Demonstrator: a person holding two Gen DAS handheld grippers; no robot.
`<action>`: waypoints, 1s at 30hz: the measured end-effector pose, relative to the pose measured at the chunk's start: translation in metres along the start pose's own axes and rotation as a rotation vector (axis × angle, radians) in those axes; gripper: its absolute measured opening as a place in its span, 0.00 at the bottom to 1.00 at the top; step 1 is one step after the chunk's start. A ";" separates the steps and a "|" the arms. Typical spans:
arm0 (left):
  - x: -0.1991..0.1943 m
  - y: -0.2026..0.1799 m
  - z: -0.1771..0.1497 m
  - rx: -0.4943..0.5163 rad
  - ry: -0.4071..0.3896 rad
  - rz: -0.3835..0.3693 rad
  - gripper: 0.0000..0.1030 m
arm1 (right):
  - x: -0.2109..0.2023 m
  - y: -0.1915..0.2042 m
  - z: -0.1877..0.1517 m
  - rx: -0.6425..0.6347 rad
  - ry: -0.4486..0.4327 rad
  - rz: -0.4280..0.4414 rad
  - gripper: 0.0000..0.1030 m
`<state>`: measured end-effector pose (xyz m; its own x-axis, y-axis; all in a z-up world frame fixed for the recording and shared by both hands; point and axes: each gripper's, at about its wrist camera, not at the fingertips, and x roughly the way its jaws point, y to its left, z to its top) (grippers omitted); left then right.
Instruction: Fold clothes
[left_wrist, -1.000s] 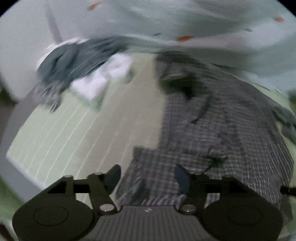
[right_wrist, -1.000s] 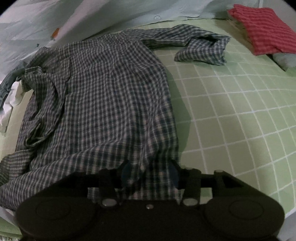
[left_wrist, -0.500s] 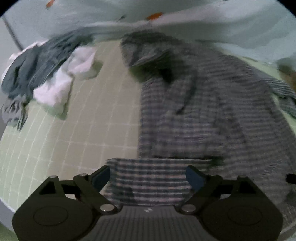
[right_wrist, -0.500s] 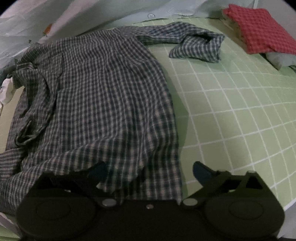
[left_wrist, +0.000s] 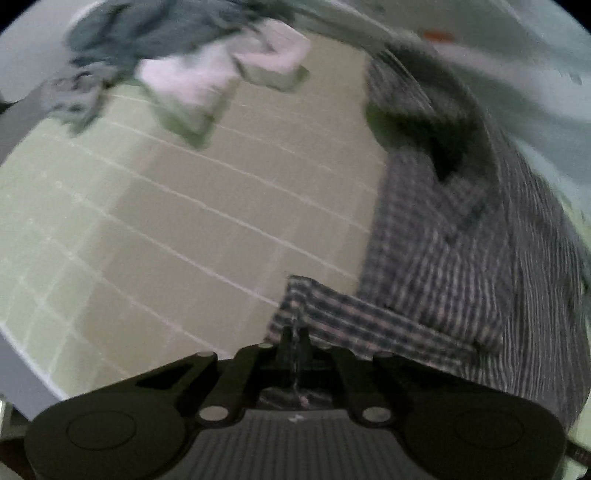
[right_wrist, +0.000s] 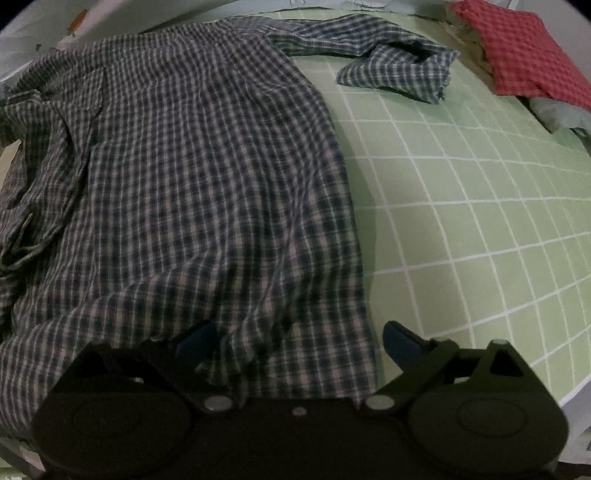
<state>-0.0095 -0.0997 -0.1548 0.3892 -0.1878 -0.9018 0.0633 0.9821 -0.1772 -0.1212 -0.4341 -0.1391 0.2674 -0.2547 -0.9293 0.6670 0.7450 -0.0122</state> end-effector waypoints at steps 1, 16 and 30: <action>-0.006 0.008 0.000 -0.023 -0.018 0.005 0.02 | 0.000 0.000 -0.001 0.001 -0.002 -0.001 0.97; -0.030 0.092 -0.009 -0.351 -0.022 0.265 0.05 | 0.003 0.004 0.003 -0.021 -0.027 0.008 1.00; -0.083 -0.006 0.000 -0.100 -0.341 0.213 0.76 | -0.039 -0.029 0.034 -0.022 -0.211 0.131 1.00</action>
<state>-0.0419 -0.0900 -0.0783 0.6674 0.0506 -0.7429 -0.1346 0.9895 -0.0535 -0.1269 -0.4671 -0.0902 0.4914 -0.2764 -0.8259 0.6025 0.7927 0.0932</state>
